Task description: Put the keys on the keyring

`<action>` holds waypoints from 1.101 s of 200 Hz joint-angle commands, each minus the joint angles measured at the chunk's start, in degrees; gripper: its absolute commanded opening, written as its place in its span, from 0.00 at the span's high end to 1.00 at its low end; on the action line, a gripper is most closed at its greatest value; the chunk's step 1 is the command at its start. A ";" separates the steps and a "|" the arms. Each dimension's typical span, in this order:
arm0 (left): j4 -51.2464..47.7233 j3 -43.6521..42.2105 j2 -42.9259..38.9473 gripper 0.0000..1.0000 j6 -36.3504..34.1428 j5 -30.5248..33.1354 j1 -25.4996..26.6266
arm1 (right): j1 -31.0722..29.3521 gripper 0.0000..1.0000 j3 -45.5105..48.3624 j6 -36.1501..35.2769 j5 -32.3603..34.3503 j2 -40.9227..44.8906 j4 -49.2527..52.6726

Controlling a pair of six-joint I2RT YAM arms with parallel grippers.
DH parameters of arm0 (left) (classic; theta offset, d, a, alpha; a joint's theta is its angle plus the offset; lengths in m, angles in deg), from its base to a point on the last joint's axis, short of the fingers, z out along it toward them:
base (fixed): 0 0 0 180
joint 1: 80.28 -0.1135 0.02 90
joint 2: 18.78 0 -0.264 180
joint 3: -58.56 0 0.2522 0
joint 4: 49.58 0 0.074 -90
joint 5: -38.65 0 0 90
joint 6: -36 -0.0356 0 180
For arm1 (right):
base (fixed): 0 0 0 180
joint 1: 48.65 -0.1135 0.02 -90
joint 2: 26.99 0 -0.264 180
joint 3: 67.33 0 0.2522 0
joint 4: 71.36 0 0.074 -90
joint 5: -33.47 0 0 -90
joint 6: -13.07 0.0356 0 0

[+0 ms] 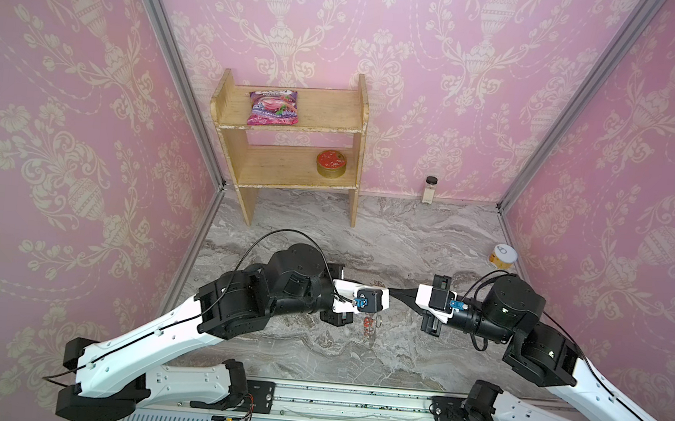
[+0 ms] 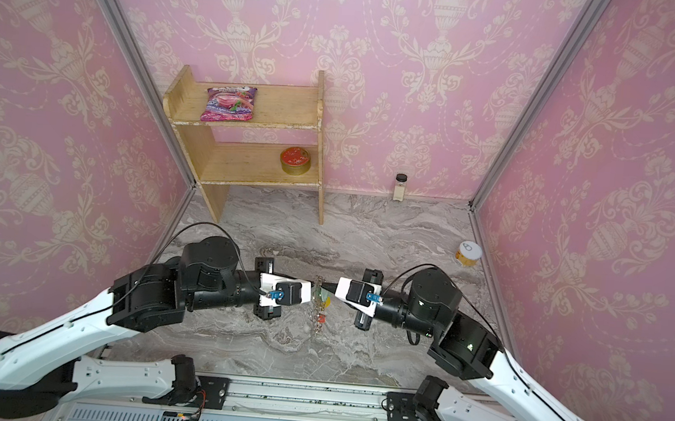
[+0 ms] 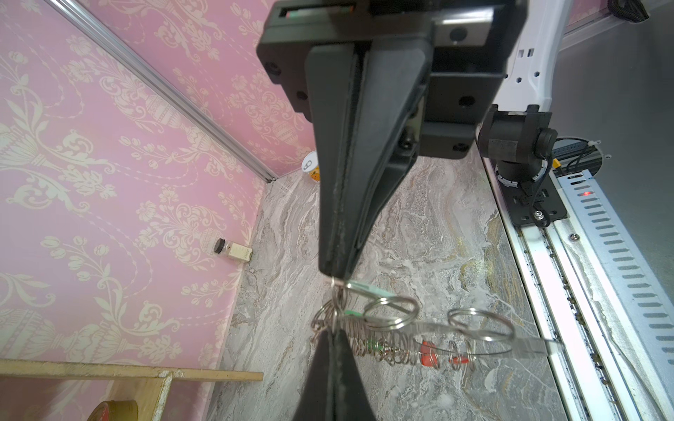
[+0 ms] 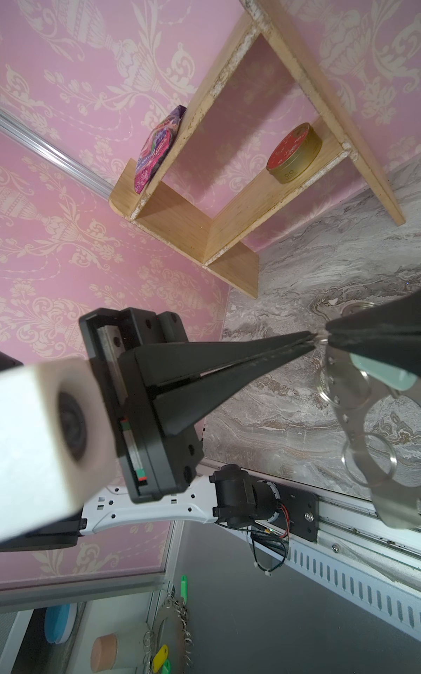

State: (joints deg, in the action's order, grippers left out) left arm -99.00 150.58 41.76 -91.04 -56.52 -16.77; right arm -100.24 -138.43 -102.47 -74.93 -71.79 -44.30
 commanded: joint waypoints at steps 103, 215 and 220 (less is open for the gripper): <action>1.43 3.20 -0.35 1.00 -0.34 -1.11 0.92 | -1.24 1.00 -1.33 -2.16 0.72 0.85 1.52; -0.02 4.18 -0.07 1.00 0.83 -0.98 0.82 | -7.35 1.00 -1.42 -6.12 8.98 3.08 3.12; -0.12 4.01 -0.11 1.00 0.83 -1.05 0.76 | -7.33 1.00 -1.04 -6.02 9.34 3.72 2.33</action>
State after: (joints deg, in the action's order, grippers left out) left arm -99.87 153.27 41.97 -91.01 -56.58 -16.29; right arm -107.02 -138.52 -107.85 -68.44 -70.78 -40.08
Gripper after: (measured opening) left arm 0.044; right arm 0.044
